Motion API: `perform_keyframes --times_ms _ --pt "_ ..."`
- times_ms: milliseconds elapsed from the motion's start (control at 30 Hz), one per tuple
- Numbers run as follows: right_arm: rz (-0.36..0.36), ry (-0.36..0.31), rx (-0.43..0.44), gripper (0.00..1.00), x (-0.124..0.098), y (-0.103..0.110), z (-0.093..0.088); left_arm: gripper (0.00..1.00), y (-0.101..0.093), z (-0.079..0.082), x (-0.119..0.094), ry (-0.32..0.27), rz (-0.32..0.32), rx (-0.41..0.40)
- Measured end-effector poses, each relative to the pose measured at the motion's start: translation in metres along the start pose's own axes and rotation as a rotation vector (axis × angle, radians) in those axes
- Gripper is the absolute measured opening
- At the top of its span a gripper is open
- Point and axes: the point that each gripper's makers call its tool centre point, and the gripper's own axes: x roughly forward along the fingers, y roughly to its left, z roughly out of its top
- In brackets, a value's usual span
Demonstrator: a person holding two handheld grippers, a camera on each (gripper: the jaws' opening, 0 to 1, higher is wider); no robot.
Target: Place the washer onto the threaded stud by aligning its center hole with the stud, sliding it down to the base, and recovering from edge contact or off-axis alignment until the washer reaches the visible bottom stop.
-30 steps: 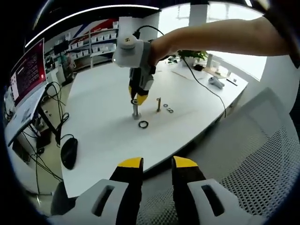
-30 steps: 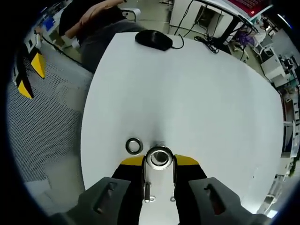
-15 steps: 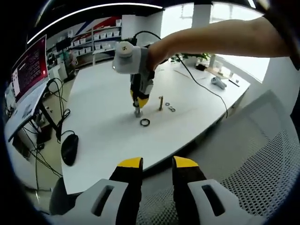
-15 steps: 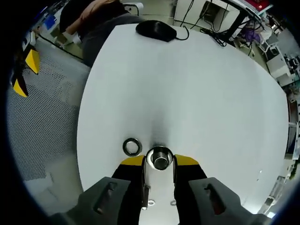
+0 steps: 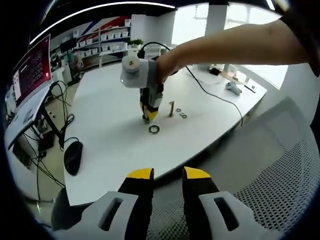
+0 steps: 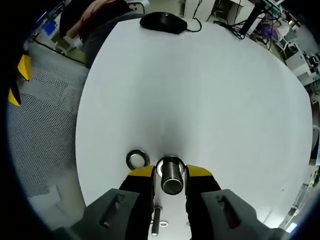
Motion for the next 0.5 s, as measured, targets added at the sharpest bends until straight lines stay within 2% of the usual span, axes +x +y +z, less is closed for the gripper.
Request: perform_keyframes --times_ms 233,367,433,500 --pt "-0.002 -0.002 0.029 0.24 -0.004 0.0017 -0.0004 0.21 0.0016 0.001 -0.0001 -0.006 0.012 -0.004" --pt "0.002 -0.006 0.011 0.25 -0.0021 0.0019 -0.0029 0.22 0.0019 0.001 -0.0002 -0.009 0.012 -0.003" --pt "0.001 -0.031 0.011 0.29 -0.0007 0.0033 -0.0027 0.22 0.002 0.0011 -0.0001 -0.009 0.013 -0.004" --pt "-0.012 -0.056 0.029 0.4 0.0015 0.0046 -0.0008 0.22 0.0024 0.0012 -0.0001 -0.01 0.016 -0.005"
